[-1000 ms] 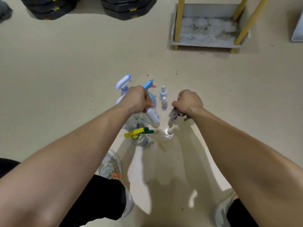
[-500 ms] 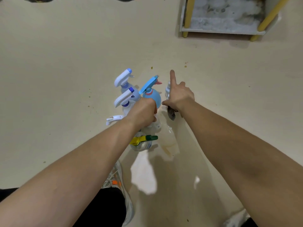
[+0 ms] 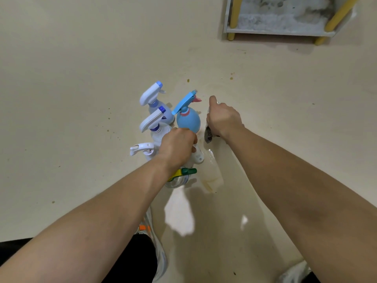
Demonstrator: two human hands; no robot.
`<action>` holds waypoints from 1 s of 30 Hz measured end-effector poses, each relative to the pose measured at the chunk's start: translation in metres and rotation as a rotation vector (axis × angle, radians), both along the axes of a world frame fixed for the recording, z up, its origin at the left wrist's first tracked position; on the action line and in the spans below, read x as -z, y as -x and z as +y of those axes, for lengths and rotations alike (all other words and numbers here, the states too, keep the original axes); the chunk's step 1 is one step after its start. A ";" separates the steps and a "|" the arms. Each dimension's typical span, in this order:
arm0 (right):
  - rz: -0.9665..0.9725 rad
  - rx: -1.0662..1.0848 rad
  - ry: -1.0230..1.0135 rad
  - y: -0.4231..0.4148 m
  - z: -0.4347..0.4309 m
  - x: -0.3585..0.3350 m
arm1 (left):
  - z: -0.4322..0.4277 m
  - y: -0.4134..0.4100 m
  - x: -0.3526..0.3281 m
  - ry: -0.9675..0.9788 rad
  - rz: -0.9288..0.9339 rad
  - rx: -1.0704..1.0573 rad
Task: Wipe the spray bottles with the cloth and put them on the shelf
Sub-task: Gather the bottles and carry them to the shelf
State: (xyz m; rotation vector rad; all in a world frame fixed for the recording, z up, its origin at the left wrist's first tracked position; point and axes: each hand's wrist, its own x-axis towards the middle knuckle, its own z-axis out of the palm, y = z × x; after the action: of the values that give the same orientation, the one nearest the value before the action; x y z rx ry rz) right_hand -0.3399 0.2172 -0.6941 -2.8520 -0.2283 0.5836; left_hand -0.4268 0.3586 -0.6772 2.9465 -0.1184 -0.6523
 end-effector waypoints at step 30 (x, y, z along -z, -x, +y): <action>-0.186 0.015 -0.091 0.031 -0.022 0.017 | 0.010 -0.010 0.010 -0.001 0.198 0.024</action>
State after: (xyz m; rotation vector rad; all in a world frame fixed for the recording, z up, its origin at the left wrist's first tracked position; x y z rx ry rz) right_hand -0.3710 0.1953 -0.7108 -2.8166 -0.2562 0.2969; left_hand -0.4172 0.3687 -0.6877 2.8657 -0.1351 -0.9420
